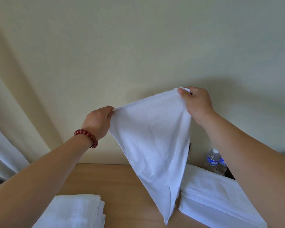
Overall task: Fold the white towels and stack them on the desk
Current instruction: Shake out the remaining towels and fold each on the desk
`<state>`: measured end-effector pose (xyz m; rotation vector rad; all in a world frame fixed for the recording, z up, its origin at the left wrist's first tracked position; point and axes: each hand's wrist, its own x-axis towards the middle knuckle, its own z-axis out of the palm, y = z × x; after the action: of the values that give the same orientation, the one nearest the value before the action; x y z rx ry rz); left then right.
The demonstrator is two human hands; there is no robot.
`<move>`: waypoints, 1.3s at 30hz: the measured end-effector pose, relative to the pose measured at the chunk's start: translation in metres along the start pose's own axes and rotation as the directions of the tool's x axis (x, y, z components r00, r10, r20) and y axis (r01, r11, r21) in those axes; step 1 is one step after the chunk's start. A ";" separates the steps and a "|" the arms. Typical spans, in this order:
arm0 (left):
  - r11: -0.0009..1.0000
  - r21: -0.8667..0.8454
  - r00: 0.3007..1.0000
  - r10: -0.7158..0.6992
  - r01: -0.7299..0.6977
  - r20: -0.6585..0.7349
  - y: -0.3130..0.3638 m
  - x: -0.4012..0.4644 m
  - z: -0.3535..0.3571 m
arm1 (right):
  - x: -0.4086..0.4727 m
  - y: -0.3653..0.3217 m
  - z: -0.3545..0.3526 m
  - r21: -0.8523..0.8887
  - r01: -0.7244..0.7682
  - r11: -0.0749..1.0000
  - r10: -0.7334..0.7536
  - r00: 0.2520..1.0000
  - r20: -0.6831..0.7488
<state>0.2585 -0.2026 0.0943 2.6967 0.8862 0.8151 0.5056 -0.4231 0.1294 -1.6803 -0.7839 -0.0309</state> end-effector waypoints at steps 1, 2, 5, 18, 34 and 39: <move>1.000 0.004 1.000 0.024 -0.024 0.013 -0.001 -0.001 -0.001 | 0.002 0.002 -0.002 -0.014 -0.007 1.000 0.007 1.000 0.005; 0.998 0.022 0.998 0.056 -0.057 0.020 -0.002 -0.001 -0.004 | 0.004 0.005 -0.004 -0.027 -0.013 1.000 0.014 1.000 0.009; 0.977 0.129 0.984 0.176 -0.171 -0.032 -0.001 0.003 -0.019 | 0.009 0.010 -0.012 -0.077 -0.014 0.997 0.014 1.000 0.001; 0.929 0.333 0.898 0.280 -0.164 -0.339 0.009 0.042 -0.054 | 0.027 -0.005 -0.006 -0.078 0.077 0.994 -0.086 0.988 -0.128; 0.934 0.337 0.900 0.247 -0.122 -0.358 0.010 0.079 -0.079 | 0.050 -0.025 0.012 0.261 -0.051 0.964 0.071 0.995 -0.067; 0.923 0.372 0.909 0.234 -0.096 -0.345 0.012 0.103 -0.081 | 0.063 -0.030 0.019 0.308 -0.052 0.950 0.066 0.997 -0.035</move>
<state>0.2888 -0.1506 0.2114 3.0059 0.9611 1.3846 0.5311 -0.3748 0.1764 -1.4007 -0.6671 0.0913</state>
